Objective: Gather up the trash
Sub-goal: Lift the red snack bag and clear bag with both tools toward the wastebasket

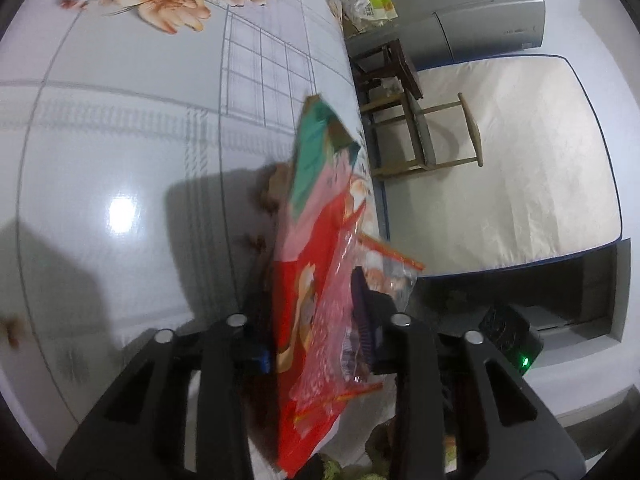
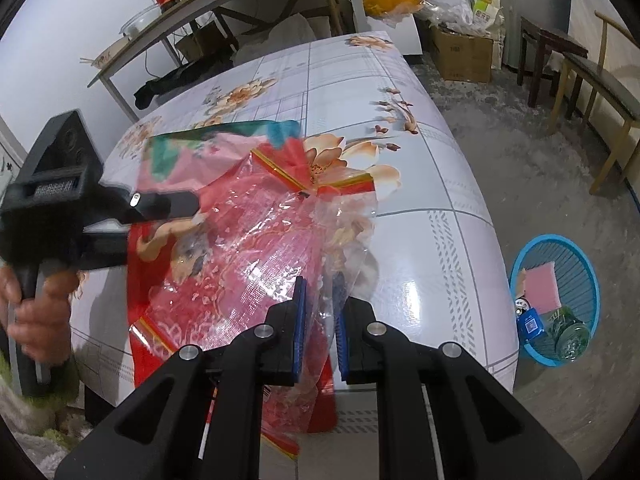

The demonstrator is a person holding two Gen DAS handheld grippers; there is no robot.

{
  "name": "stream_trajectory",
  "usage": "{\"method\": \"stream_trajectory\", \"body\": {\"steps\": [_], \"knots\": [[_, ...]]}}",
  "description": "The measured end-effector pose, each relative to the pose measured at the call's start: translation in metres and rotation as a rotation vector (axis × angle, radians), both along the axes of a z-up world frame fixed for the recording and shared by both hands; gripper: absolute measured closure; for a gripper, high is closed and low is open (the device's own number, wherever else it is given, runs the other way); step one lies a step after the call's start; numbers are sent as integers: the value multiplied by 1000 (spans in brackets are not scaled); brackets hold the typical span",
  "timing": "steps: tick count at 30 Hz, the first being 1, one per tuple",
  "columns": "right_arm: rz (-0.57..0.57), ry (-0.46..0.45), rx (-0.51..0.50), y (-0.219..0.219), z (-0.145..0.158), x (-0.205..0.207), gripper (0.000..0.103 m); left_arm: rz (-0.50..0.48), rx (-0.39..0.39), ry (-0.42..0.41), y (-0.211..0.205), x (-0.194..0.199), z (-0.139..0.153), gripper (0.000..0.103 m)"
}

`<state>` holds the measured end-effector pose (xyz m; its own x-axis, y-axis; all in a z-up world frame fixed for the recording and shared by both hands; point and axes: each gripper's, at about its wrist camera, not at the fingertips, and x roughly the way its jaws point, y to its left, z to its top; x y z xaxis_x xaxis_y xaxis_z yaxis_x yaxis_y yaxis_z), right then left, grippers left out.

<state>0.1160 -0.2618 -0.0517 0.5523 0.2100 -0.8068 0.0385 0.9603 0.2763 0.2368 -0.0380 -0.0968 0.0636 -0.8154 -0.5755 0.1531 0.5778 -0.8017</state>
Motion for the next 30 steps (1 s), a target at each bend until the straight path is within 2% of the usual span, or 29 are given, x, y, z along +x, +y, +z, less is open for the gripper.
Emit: {"method": "stream_trajectory", "body": {"steps": [3,6,11,17,22,30], "knots": [[-9,3,25,-3,-1,1,90,18,17,-29,3,-15,3,90],[-20,10,57,-6,-1,2,90,25,42,-58,4,-25,9,96],[-41,15,131,-11,0,2,93,15,202,-182,-5,-37,30,101],[-68,-34,176,-18,16,-2,94,7,322,-321,-8,-47,61,102],[-89,-73,201,-25,31,-6,94,3,364,-401,-1,-55,82,103],[-120,-100,217,-36,41,-10,95,12,428,-513,-14,-67,112,103]]}}
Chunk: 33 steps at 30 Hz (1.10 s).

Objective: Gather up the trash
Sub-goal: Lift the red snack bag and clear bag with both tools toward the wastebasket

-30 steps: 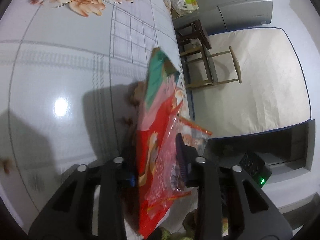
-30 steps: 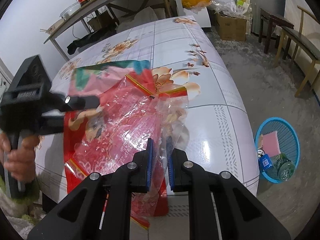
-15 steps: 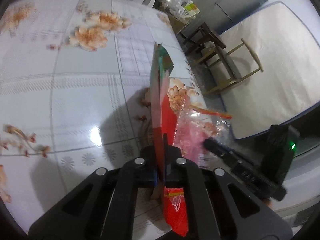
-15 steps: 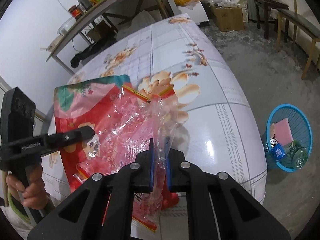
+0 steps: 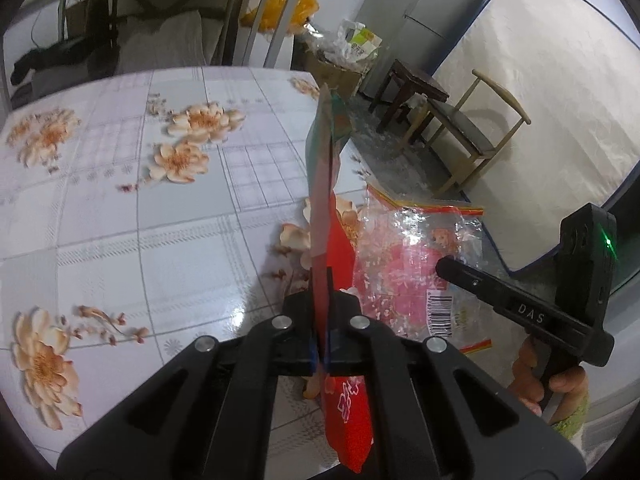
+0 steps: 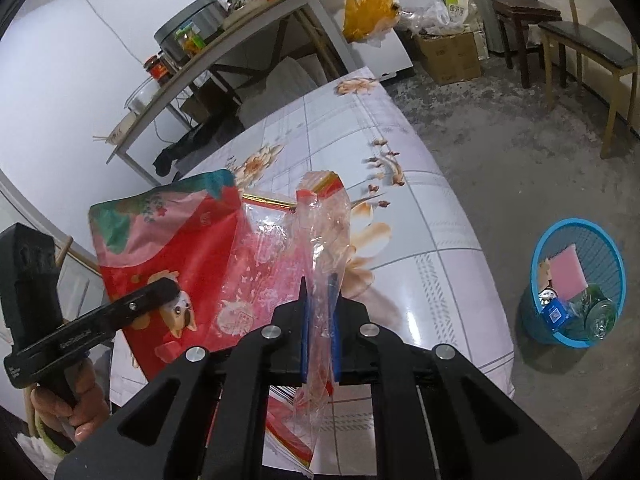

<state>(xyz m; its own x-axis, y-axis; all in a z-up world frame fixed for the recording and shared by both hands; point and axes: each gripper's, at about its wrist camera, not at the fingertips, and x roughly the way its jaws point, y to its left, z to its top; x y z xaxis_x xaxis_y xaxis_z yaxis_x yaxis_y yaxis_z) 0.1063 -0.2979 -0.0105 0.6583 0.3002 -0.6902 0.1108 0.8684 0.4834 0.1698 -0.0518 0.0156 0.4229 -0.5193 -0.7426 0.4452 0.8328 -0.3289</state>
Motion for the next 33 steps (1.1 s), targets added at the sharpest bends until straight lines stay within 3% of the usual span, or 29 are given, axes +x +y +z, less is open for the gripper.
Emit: {"method": "stream_trajectory", "body": {"steps": [10,22,28,33], "knots": [[-21,-14,18,-7,6,-4,95,16,55,-102,-1,-15,23,103],[-63,-73,33,-23,22,-16,95,8,56,-156,-7,-29,45,103],[-203,-128,18,-64,40,-48,95,-53,-7,-182,-24,-24,70,103],[-396,-160,-7,-118,49,-93,95,-140,-72,-194,-55,-18,91,103]]}}
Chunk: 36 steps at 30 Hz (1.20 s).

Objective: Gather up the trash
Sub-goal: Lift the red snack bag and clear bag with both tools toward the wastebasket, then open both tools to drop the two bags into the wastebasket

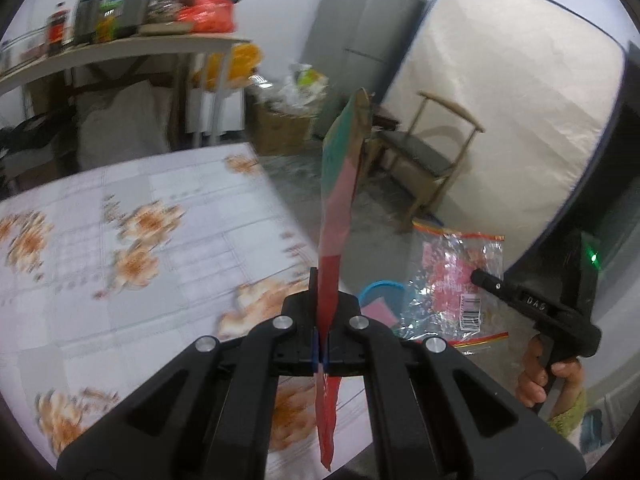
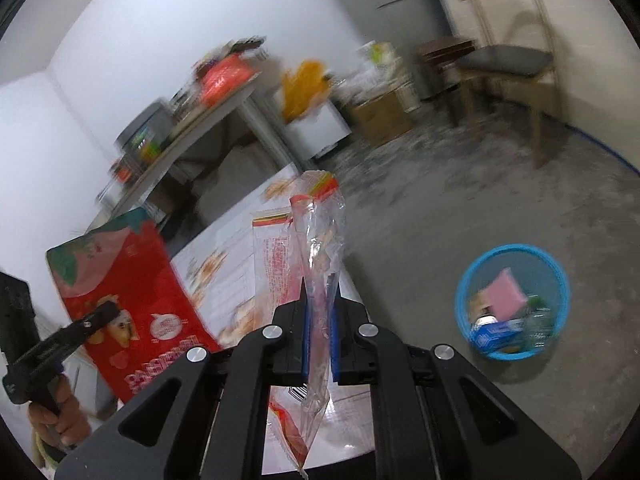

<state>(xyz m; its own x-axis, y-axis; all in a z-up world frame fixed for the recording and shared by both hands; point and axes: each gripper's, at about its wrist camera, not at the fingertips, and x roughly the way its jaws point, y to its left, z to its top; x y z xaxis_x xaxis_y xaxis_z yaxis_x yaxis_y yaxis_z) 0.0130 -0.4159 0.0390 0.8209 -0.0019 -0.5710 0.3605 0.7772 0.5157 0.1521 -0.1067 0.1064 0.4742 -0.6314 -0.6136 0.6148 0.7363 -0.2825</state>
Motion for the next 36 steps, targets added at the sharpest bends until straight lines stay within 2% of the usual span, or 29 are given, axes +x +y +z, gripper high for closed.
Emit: {"method": "stream_trajectory", "body": {"steps": [3,7,9,12,15,17,21,25,28,29,31,33,36], "knots": [[-139,6,5,-36,-6,-31,95,-70,-20,-6,-31,3,10,103],[-311,52,39,-80,-31,-69,95,-159,-26,42,-86,10,6,103],[-378,81,83,-99,-50,-85,95,-194,-32,102,-113,16,-3,103],[-450,117,165,-122,-80,-104,95,-243,-24,266,-162,33,-34,103],[-485,132,242,-136,-106,-117,95,-263,-10,432,-218,51,-76,103],[-501,145,274,-141,-120,-122,95,-259,5,504,-246,58,-99,103],[-531,163,319,-154,-140,-132,95,-225,17,649,-298,72,-149,103],[-556,175,334,-166,-148,-141,95,-104,-37,807,-331,92,-206,103],[-572,187,343,-170,-153,-147,95,-5,-3,931,-340,93,-258,81],[-577,191,346,-171,-155,-149,95,31,21,971,-340,92,-278,70],[-581,201,355,-174,-160,-153,95,79,67,1014,-337,91,-304,69],[-585,210,361,-175,-164,-154,95,111,100,1034,-332,89,-320,69],[-582,221,374,-176,-171,-153,95,115,108,1015,-324,87,-318,69]]}}
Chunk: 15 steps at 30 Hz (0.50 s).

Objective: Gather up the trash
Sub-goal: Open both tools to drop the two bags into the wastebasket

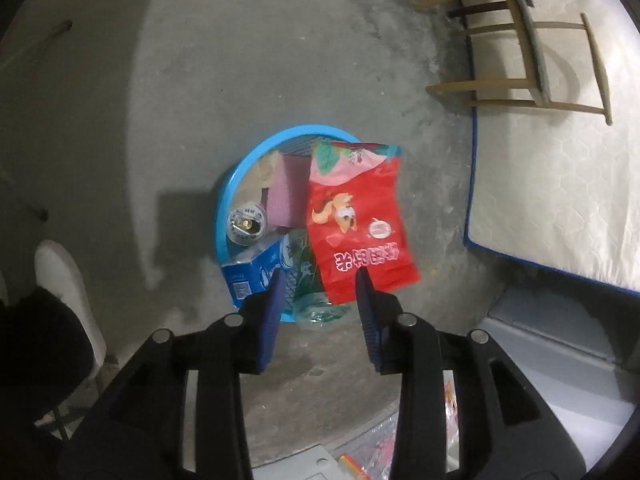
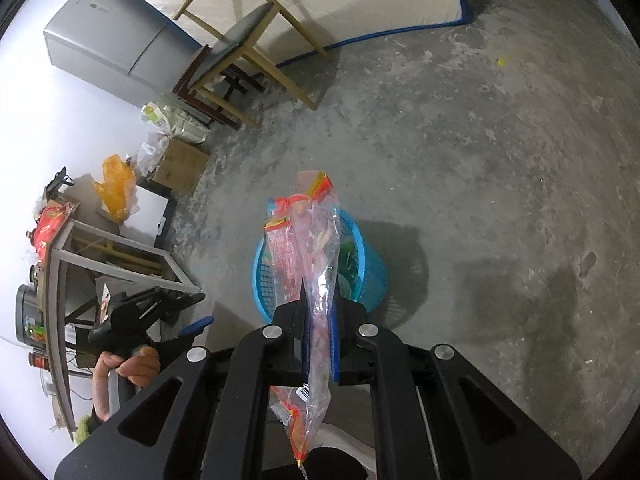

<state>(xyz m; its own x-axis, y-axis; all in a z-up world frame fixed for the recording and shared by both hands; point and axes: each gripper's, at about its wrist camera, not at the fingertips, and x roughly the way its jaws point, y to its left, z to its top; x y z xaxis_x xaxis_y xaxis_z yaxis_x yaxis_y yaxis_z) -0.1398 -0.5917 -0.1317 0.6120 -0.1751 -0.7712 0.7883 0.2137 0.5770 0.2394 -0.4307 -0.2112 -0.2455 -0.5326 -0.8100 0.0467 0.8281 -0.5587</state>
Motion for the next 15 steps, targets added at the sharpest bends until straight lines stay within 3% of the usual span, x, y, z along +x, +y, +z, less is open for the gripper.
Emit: {"method": "stream_trajectory", "body": {"steps": [6,11,15], "knots": [[56,-36,36,-12,-10,31,95,-82,-42,-134,17,3,64,69],[91,-63,36,-32,-13,83,95,-195,-107,-302,63,-2,145,69],[102,-31,30,-52,-34,139,94,-248,-125,-423,115,-12,191,64]]}}
